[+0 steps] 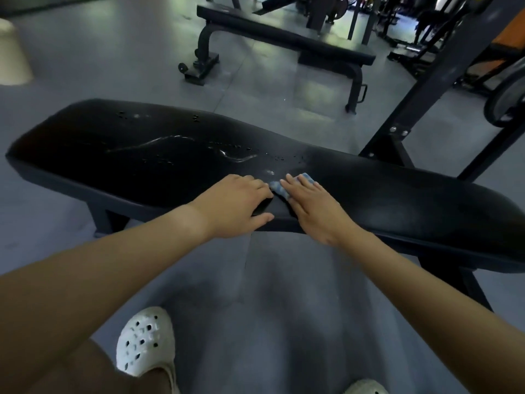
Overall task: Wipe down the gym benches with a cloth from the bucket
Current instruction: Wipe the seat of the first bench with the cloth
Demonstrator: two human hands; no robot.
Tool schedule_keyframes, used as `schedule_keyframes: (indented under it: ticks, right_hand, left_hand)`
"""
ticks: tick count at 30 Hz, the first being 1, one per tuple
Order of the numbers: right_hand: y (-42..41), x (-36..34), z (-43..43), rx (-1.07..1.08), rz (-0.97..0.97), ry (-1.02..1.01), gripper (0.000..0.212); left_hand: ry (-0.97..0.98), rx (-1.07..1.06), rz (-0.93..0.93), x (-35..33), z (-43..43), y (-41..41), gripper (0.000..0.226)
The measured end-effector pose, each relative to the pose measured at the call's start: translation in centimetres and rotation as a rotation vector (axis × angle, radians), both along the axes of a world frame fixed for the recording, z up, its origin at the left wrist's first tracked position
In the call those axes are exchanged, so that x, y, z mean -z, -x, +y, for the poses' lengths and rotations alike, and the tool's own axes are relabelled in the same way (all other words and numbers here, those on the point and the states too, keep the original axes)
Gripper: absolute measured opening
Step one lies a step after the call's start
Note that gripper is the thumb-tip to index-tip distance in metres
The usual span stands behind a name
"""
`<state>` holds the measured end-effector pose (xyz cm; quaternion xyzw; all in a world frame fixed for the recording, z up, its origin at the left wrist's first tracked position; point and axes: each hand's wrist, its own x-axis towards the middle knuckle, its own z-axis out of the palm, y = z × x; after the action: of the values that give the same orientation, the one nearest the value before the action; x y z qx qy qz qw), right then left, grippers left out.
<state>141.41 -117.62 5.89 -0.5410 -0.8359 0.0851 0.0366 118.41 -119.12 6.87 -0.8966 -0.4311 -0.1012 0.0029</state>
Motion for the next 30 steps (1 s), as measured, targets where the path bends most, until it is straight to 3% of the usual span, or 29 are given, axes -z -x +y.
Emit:
schedule_keyframes:
  ticks: [4,10,18,26,30]
  right_hand:
    - [-0.7,-0.3,1.2,0.001,-0.021,0.038,0.05]
    - [0.2,-0.8,8.1,0.264,-0.058,0.084,0.052]
    - [-0.1,-0.9,3.8,-0.032,-0.05,0.077,0.051]
    - [0.6,-0.3,12.6,0.246,-0.035,0.015,0.05]
    - [2.3,-0.1,12.7,0.287,-0.066,0.016,0.05]
  left_hand:
    - [0.004,-0.003,-0.023,-0.3,0.7,-0.2,0.056]
    - [0.058,0.01,-0.1,-0.7,1.8,-0.7,0.052]
    - [0.16,0.102,-0.124,-0.9,3.5,1.1,0.051]
    - [0.165,0.133,-0.166,-0.7,4.4,1.1,0.051]
    - [0.168,0.147,-0.187,-0.5,4.8,1.2,0.051]
